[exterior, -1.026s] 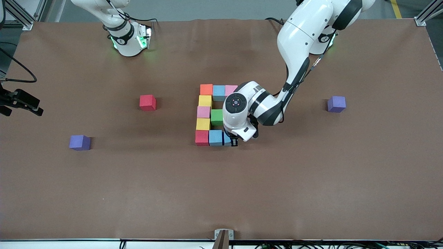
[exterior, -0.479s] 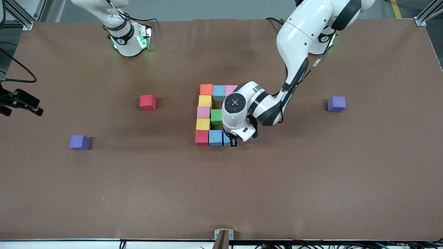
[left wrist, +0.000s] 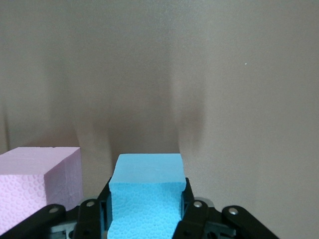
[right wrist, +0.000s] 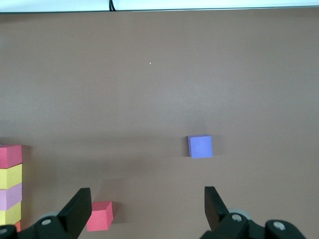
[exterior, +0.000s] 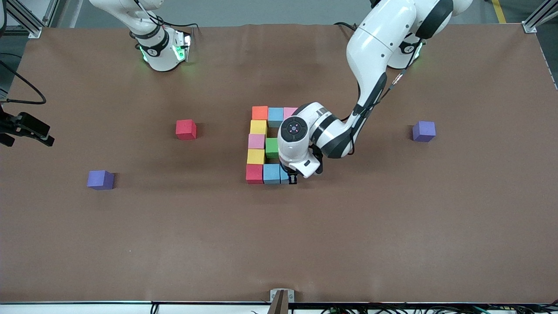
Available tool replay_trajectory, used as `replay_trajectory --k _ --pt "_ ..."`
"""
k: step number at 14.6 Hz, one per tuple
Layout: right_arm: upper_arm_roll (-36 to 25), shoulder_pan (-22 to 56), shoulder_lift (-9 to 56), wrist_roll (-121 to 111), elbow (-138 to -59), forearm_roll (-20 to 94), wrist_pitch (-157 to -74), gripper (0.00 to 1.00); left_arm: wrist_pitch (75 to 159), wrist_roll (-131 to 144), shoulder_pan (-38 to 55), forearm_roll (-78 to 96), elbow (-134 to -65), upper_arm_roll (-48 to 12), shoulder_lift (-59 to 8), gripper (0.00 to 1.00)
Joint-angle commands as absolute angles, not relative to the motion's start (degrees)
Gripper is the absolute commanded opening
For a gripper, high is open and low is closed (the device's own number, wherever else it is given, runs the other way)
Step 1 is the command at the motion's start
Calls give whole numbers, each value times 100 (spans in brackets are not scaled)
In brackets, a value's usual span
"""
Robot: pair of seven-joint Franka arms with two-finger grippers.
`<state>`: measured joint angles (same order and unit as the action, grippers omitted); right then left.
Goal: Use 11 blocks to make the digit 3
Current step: 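Lower the light blue block and open the left gripper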
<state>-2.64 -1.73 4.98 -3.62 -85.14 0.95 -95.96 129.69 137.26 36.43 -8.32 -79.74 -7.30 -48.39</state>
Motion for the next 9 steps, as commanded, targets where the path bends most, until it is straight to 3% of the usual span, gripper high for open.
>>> replay_trajectory --k 1,2,3,9 --pt "-237 -211 396 -360 -8622 -9 -9633 100 12973 13720 3727 -940 -7770 -633 -5010 52" --pt "-237 -211 396 -360 -8613 -9 -9633 100 12981 13720 3727 -940 -7770 -633 -5010 70" --pt "-237 -202 387 -360 -8613 -9 -9633 100 12973 13676 3727 -949 -7770 -633 -5001 100" --pt "-237 -211 396 -369 -8622 -9 -9642 100 12596 13097 3612 -932 -7761 -659 -4326 100"
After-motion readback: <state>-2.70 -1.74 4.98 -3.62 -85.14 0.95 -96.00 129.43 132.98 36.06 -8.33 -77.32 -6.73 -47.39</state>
